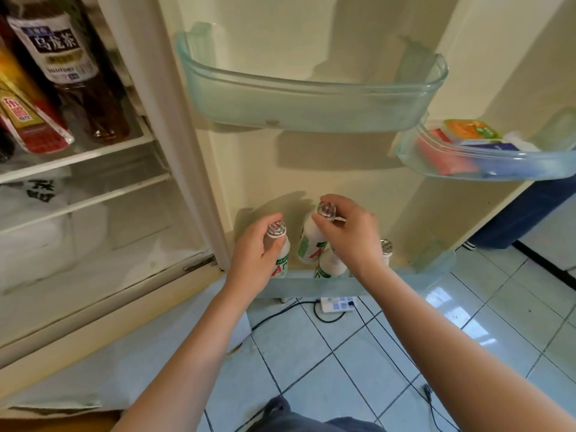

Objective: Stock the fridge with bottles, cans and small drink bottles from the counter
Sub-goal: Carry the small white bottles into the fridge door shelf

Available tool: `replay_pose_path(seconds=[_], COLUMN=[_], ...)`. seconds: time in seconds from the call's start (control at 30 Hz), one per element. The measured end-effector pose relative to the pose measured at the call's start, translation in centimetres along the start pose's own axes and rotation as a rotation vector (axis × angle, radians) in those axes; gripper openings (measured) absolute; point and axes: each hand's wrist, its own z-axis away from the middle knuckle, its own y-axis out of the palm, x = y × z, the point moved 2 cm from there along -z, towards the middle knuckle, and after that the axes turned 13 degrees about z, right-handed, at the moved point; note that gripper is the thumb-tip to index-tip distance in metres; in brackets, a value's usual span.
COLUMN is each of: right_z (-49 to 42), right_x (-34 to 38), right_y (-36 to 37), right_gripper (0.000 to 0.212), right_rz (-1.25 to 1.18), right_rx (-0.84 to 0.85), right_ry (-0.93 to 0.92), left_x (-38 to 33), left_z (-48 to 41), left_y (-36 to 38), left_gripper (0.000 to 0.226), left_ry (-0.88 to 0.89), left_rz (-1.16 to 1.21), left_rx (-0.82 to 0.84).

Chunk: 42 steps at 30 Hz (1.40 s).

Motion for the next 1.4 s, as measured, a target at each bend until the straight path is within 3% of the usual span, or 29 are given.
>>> replay_pose_path(seconds=[0.27,0.5,0.67,0.83,1.0,1.07,1.17,1.27,1.4], right_z=[0.5,0.0,1.0,4.8,11.7,15.4,22.5,32.3,48.2], right_x=[-0.8,-1.4,-1.2,-2.4,-7.0,-10.2,-16.2,-22.0,-25.0], right_y=[2.3,2.6,1.5,-2.5,-7.3,-8.7,-9.4,-8.8,-7.9], right_gripper=[0.032,0.034,0.046,0.031,0.02,0.019,0.018,0.025,0.031], right_rz=[0.304,0.326,0.25,0.171,0.216,0.258,0.342,0.34,0.173], right_rx=[0.16,0.117,0.07,-0.147,-0.373,-0.379,-0.236,0.006,0.173], right_ry=[-0.098,-0.078,-0.049,0.001,0.099,0.242,0.565,0.998,1.454], left_x=[1.7,1.0,-1.0,-2.2,-2.0,-1.0,2.5,6.8,9.4], left_z=[0.2,0.1,0.8,2.3,5.3,6.8,9.7,13.7,20.9], left_y=[-0.1,0.1,0.6,3.3,9.3,12.2,17.0,21.7,26.2], left_gripper=[0.036,0.039,0.033,0.02,0.018,0.02,0.022,0.03,0.04], left_ry=[-0.016,0.021,0.278,0.579,0.613,0.474,0.117,-0.206,-0.416], left_rz=[-0.025,-0.053,-0.175,-0.188,-0.071,-0.028,-0.127,-0.36,-0.57], left_rx=[0.059,0.052,-0.075,-0.071,0.175,0.37,0.751,1.113,1.375])
